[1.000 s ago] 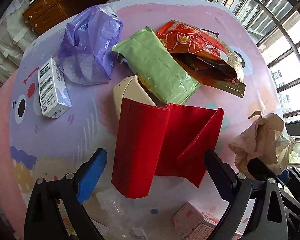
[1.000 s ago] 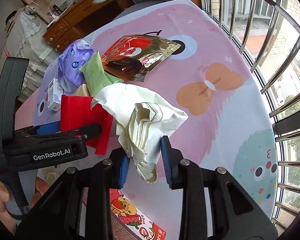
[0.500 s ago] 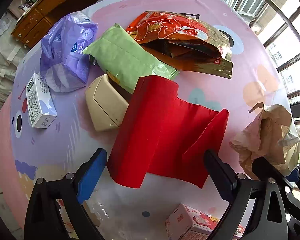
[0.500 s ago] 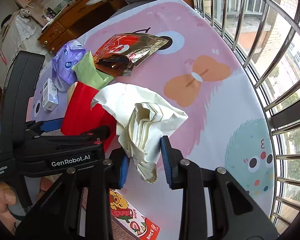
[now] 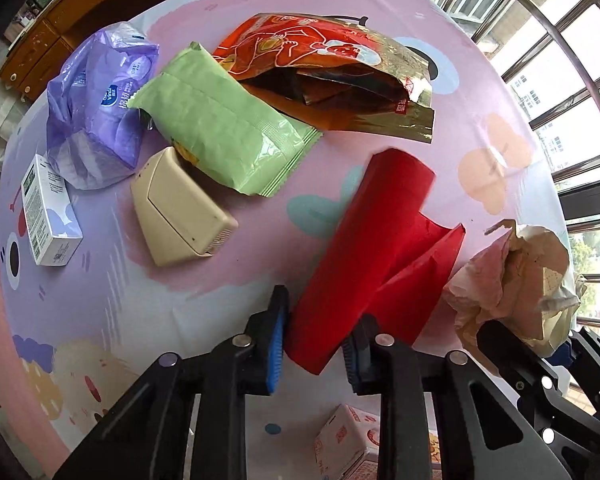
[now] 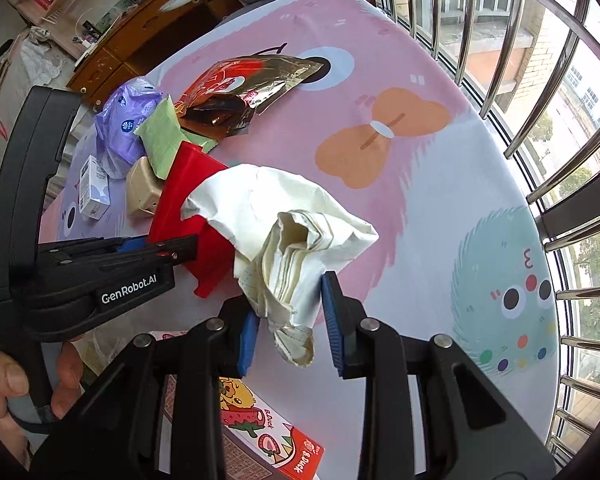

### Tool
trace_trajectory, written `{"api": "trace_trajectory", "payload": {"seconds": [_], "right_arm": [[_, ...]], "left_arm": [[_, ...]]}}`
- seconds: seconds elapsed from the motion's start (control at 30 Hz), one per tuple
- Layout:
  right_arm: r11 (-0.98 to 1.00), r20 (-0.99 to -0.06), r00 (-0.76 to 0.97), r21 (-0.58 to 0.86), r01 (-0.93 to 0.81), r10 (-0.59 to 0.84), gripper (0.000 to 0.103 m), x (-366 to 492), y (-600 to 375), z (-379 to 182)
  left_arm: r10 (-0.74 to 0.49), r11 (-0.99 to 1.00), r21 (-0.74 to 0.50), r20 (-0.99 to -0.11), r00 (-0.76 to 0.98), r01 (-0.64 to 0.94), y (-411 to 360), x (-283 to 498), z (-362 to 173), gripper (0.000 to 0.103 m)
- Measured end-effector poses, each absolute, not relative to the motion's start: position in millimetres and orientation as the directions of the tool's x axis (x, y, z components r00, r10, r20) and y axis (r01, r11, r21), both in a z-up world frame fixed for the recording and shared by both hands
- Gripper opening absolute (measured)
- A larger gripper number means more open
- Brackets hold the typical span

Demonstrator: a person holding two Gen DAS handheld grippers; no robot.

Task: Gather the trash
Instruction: 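Grasp the red paper with the left tool while the right tool holds the tissue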

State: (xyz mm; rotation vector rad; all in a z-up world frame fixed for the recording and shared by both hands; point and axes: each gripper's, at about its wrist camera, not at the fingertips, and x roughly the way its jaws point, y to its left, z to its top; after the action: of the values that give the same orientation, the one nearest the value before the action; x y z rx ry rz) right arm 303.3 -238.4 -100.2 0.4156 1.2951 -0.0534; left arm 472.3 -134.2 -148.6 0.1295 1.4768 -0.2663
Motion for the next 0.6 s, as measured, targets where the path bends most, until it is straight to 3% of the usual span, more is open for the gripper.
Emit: {"api": "trace_trajectory", "payload": {"seconds": [0.1,0.33,0.6], "right_arm": [[0.925,-0.938,0.294,0.267,0.271,0.184,0.026,301,-236,-93],[0.926,-0.922,0.352,0.264,0.27,0.16,0.026,285,-221,-53],[0.913,-0.89,0.42,0.31,0.266,0.18,0.025,238,-189,4]], "left_arm": [[-0.145,0.962,-0.12,-0.985,0.089,0.245,-117,470,-140,0.013],[-0.247,0.948,-0.202,-0.954,0.169,0.245,-77,447,-96,0.01],[-0.286,0.934,-0.195,-0.911,0.298,0.3,-8,382,-28,0.01]]}}
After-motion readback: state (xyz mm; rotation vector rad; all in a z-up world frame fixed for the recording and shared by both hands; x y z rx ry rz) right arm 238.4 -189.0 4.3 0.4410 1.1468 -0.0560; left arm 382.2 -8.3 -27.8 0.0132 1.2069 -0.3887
